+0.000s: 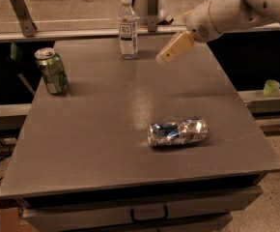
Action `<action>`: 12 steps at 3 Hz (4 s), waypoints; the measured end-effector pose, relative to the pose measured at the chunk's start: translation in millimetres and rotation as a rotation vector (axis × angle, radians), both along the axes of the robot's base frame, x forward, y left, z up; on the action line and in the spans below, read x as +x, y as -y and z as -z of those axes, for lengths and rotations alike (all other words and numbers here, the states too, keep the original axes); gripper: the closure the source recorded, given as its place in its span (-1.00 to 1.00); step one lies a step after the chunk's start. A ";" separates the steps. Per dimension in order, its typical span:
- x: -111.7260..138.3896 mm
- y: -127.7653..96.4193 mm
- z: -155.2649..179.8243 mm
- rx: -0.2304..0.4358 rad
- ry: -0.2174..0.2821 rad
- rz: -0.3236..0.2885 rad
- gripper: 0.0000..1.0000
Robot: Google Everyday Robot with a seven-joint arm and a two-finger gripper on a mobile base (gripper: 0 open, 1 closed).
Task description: Move blue plastic bottle near redbull can
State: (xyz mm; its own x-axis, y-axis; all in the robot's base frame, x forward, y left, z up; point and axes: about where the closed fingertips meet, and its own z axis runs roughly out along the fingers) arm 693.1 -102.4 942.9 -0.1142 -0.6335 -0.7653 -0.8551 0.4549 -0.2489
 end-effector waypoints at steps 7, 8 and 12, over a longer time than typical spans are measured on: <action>112.3 -142.4 -4.6 0.432 0.069 0.017 0.30; 104.8 -126.0 -25.0 0.440 0.087 0.020 0.76; -70.1 -42.7 -19.8 0.516 0.027 -0.256 1.00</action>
Offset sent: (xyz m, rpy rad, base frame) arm 0.1294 0.1037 0.0064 0.4034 -0.0036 0.0667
